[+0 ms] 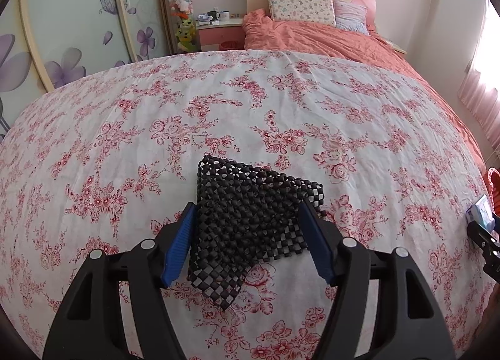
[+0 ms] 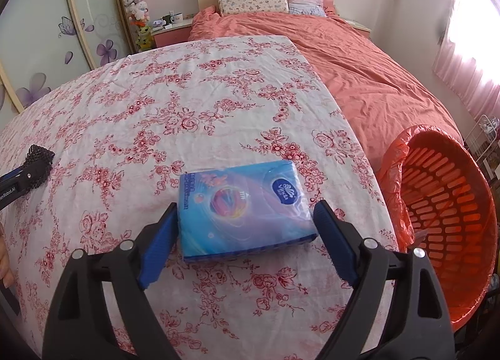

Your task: Collect trash

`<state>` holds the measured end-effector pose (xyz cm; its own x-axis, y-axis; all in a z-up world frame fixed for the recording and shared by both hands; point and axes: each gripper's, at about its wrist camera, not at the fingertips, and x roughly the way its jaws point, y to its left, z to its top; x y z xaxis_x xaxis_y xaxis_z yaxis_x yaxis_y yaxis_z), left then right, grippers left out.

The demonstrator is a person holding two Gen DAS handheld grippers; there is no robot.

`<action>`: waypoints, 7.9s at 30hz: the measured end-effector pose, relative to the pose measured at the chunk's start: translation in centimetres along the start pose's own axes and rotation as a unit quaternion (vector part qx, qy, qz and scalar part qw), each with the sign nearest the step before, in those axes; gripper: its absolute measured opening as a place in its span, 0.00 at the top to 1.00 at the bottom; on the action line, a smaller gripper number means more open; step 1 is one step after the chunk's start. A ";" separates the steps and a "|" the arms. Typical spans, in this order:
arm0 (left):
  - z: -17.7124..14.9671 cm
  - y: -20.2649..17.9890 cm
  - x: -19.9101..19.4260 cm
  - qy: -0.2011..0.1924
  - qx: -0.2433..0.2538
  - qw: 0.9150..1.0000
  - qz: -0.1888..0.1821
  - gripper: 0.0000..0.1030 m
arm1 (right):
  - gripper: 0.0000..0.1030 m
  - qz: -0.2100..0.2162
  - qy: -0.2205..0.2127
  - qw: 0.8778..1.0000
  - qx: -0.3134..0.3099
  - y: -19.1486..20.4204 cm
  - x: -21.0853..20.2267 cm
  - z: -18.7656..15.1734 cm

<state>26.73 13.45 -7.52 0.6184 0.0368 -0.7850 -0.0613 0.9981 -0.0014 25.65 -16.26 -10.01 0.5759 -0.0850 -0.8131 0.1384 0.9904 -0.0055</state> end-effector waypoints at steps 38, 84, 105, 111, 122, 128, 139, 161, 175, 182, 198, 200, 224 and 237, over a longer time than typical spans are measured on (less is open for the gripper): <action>0.3 -2.2 -5.3 -0.048 0.011 0.998 -0.030 0.87 | 0.29 0.037 -0.062 0.997 0.039 -3.0 -7.3 -1.2; -3.1 -37.6 -10.2 -0.034 0.198 0.941 -0.271 0.47 | 0.26 -0.027 -0.164 0.955 0.245 -29.8 -13.9 -4.2; -7.5 -20.5 -18.5 -0.166 0.126 0.975 -0.074 0.03 | 0.07 -0.146 -0.224 0.950 0.161 -17.6 -24.4 -11.6; -10.4 -16.7 -21.2 -0.195 0.090 0.976 -0.036 0.02 | 0.04 -0.179 -0.243 0.944 0.134 -13.1 -27.0 -14.5; -15.0 -13.2 -23.3 -0.195 0.047 0.979 -0.030 0.02 | 0.04 -0.174 -0.239 0.948 0.118 -8.3 -28.7 -19.1; -16.0 -12.3 -24.6 -0.207 0.039 0.977 -0.023 0.02 | 0.04 -0.181 -0.223 0.950 0.123 -7.2 -28.6 -19.7; -16.6 -11.8 -24.0 -0.178 0.034 0.983 -0.031 0.02 | 0.04 -0.173 -0.191 0.958 0.129 -6.5 -27.7 -20.0; -16.5 -12.0 -24.6 -0.170 0.030 0.984 -0.043 0.02 | 0.04 -0.162 -0.184 0.958 0.147 -7.2 -28.4 -20.2; -16.6 -12.3 -24.9 -0.173 0.030 0.983 -0.050 0.02 | 0.04 -0.160 -0.183 0.959 0.146 -7.0 -28.2 -20.3; -16.6 -12.2 -24.9 -0.174 0.030 0.983 -0.050 0.02 | 0.04 -0.161 -0.183 0.959 0.145 -7.0 -28.2 -20.3; -16.6 -12.2 -24.8 -0.173 0.030 0.983 -0.050 0.02 | 0.04 -0.161 -0.182 0.959 0.145 -7.0 -28.1 -20.3; -16.6 -12.2 -24.8 -0.173 0.030 0.983 -0.050 0.02 | 0.04 -0.161 -0.182 0.959 0.145 -7.0 -28.1 -20.3; -16.6 -12.3 -24.7 -0.172 0.031 0.983 -0.051 0.02 | 0.04 -0.162 -0.182 0.959 0.144 -6.9 -28.1 -20.3; -16.7 -12.3 -24.6 -0.170 0.030 0.984 -0.051 0.02 | 0.04 -0.162 -0.182 0.959 0.144 -6.8 -28.0 -20.3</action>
<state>-0.81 -0.53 1.43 0.8464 -0.0590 -0.5293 0.0543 0.9982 -0.0244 -7.76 -18.43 1.03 0.7010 -0.4672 -0.5389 0.5436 0.8391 -0.0203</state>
